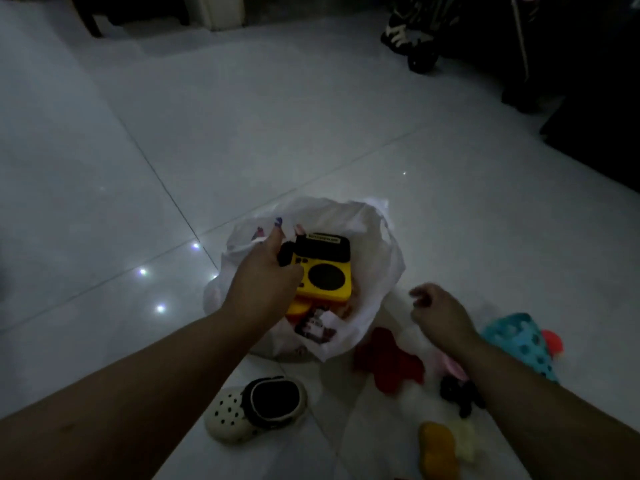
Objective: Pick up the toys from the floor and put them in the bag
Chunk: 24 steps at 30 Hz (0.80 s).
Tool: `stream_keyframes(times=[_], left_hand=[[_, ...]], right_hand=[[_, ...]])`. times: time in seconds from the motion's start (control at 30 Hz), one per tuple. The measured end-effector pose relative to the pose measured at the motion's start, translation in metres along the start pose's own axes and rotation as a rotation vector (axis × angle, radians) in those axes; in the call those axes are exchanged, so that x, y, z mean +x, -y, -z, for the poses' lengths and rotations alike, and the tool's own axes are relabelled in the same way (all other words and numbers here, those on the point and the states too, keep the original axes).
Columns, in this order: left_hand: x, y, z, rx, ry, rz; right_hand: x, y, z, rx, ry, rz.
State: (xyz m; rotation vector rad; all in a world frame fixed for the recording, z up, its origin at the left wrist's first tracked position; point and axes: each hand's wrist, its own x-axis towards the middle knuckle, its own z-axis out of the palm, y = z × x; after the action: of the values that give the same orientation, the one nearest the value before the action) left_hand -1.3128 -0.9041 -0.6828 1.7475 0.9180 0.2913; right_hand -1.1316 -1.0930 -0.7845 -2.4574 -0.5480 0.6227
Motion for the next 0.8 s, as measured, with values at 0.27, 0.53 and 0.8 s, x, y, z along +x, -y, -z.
stream_keyframes(times=[0.27, 0.53, 0.8], left_hand=[[-0.011, 0.012, 0.011, -0.076, 0.111, 0.053], [-0.024, 0.011, 0.012, -0.023, 0.165, 0.031], [-0.028, -0.006, 0.012, -0.094, 0.147, 0.049]], right_hand=[[-0.025, -0.083, -0.114, -0.599, 0.343, 0.258], [-0.030, -0.046, -0.039, -0.155, 0.323, 0.023], [-0.052, 0.083, 0.114, 0.272, 0.662, 0.050]])
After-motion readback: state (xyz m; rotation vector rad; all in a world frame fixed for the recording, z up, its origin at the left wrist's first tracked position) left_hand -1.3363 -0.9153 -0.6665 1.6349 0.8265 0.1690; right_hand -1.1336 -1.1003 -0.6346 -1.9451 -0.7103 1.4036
